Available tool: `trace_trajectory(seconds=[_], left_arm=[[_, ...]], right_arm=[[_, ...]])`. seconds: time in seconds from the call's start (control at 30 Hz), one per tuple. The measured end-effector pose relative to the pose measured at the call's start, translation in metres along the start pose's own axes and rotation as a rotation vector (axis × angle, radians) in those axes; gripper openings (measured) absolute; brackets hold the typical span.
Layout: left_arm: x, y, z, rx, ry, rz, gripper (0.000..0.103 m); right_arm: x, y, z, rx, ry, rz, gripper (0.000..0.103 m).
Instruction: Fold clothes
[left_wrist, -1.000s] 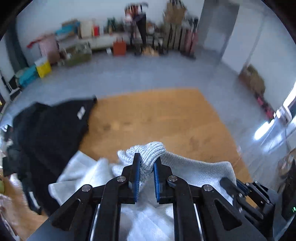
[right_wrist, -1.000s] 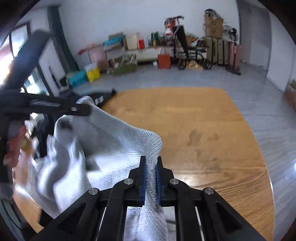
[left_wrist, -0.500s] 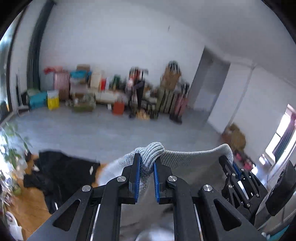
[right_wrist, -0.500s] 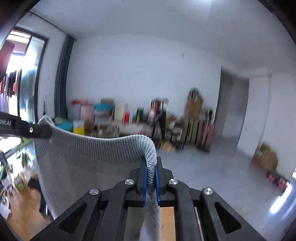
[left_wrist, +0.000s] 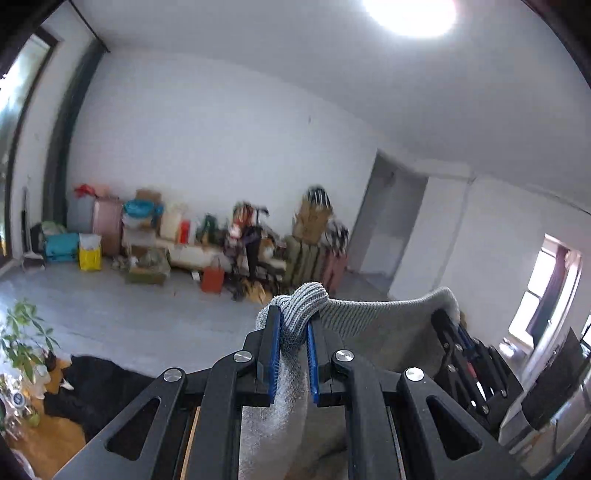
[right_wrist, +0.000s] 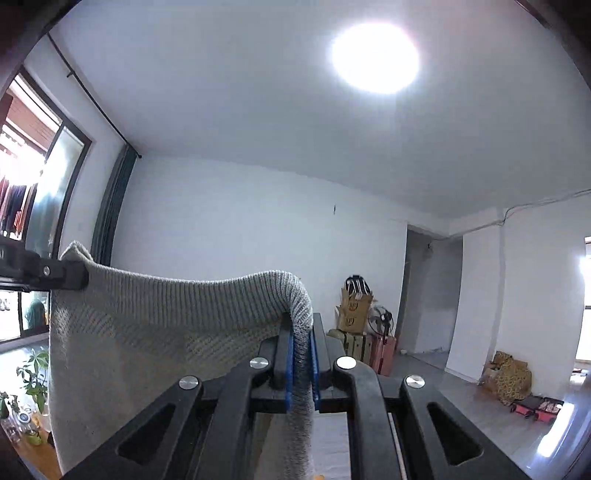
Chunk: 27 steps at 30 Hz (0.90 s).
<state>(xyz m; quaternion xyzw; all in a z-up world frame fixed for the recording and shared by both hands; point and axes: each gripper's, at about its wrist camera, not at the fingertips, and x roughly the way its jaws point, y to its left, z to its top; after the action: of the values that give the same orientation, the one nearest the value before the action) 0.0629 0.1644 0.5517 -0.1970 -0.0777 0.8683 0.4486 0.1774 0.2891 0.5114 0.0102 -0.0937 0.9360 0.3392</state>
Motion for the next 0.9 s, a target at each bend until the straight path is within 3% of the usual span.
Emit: trace_trajectory(seconds=[0.17,0.33,0.43,0.57,0.73,0.87,0.9], left_arm=[[0.063,0.024,-0.037,-0.012,0.117,0.009,0.013],[0.136,0.050,-0.112,0.032,0.234,0.033,0.013],[0.176,0.081,-0.186,0.004,0.358,-0.026,0.013],[0.217,0.120,-0.308,-0.018,0.523,-0.078,0.013],[0.232,0.160,-0.459,-0.190,0.745,-0.199,0.012],[0.225,0.164,-0.527,-0.180,0.824,-0.206,0.012],[0.223,0.165,-0.538,-0.219,0.834,-0.252,0.012]], right_arm=[[0.042,0.008,-0.057,0.049,0.143,0.045,0.008],[0.081,0.034,-0.140,0.008,0.259,0.080,0.008],[0.096,0.039,-0.207,-0.018,0.346,0.099,0.008],[0.088,0.043,-0.333,-0.024,0.441,0.138,0.008],[0.078,0.021,-0.494,-0.001,0.745,0.290,0.008],[0.059,0.001,-0.586,-0.012,0.916,0.331,0.008],[0.056,-0.008,-0.601,0.016,0.943,0.332,0.008]])
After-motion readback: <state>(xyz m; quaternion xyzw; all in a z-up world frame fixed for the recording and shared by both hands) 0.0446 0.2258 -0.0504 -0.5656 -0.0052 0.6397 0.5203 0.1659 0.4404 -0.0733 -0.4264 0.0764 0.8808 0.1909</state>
